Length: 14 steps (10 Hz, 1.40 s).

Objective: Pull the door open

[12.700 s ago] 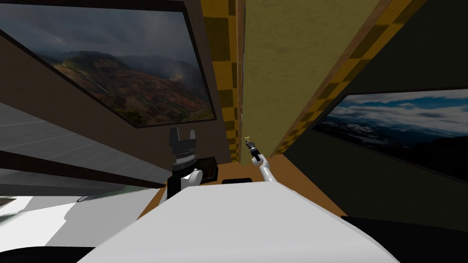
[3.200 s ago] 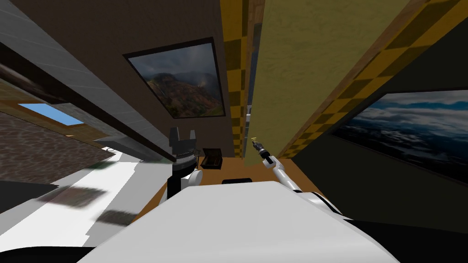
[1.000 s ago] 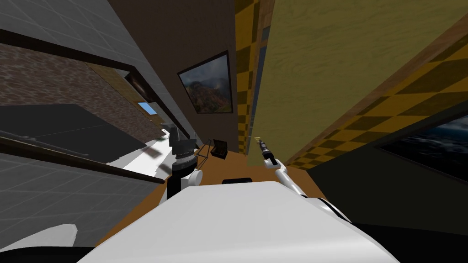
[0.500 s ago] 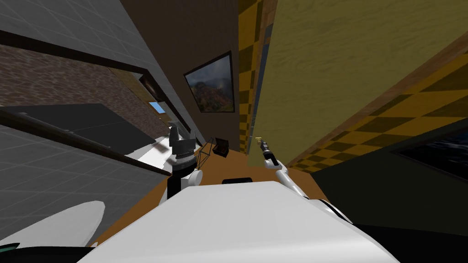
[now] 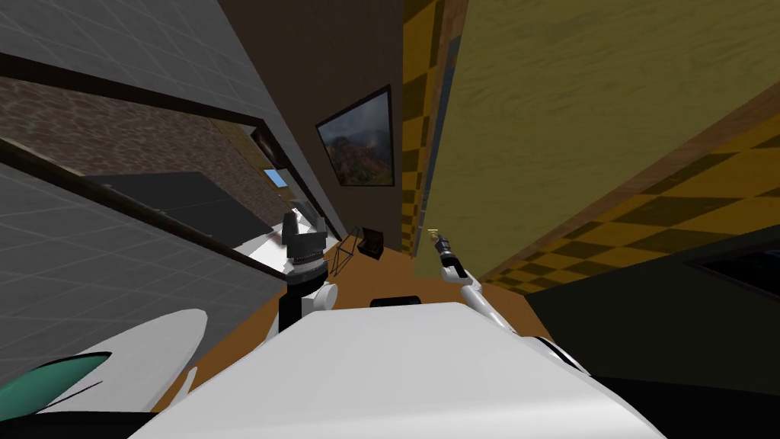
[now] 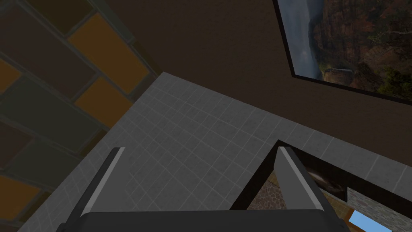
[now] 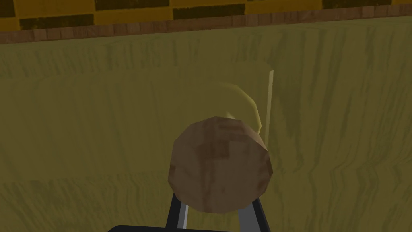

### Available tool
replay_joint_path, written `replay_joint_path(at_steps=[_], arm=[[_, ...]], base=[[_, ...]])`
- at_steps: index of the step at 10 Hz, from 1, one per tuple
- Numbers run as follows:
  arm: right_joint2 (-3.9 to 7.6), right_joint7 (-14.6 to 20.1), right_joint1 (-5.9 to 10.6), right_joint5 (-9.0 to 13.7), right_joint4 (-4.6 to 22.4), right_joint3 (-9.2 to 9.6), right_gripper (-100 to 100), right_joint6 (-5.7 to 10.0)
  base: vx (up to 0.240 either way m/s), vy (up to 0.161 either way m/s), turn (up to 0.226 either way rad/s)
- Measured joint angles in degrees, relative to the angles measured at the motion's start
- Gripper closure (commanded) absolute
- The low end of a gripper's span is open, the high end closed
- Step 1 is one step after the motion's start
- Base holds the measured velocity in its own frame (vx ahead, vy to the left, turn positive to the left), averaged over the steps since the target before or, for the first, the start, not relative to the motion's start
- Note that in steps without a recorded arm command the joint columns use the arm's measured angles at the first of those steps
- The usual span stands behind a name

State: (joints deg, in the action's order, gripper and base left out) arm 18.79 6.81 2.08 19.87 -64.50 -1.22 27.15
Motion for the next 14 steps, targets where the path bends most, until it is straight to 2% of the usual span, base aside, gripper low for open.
replay_joint_path(at_steps=[2,3,5,8,9,10,13,14], arm=[[0.07,2.9,-0.36,3.4,-0.3,-0.10,100,-0.29],[-0.15,3.9,-0.97,4.6,-1.6,-0.19,100,-1.03],[-0.13,6.4,-0.75,7.1,-0.8,0.08,100,-0.66],[-0.07,9.9,-1.83,11.0,-2.1,-0.02,100,-1.27],[0.08,11.1,-1.29,11.8,-1.2,0.29,100,-0.88],[-0.03,12.3,-1.76,13.2,-1.7,0.25,100,-0.97],[0.17,17.0,-1.73,17.5,-1.2,0.64,100,-0.56],[-0.06,17.7,-2.16,18.3,-2.1,0.44,100,-1.06]], base=[[-0.067,-0.043,0.142],[-0.063,-0.032,0.107],[-0.051,-0.026,0.080],[-0.053,-0.023,0.094],[-0.044,-0.029,0.104],[-0.070,-0.049,0.175],[-0.059,-0.027,0.092],[-0.055,-0.028,0.123]])
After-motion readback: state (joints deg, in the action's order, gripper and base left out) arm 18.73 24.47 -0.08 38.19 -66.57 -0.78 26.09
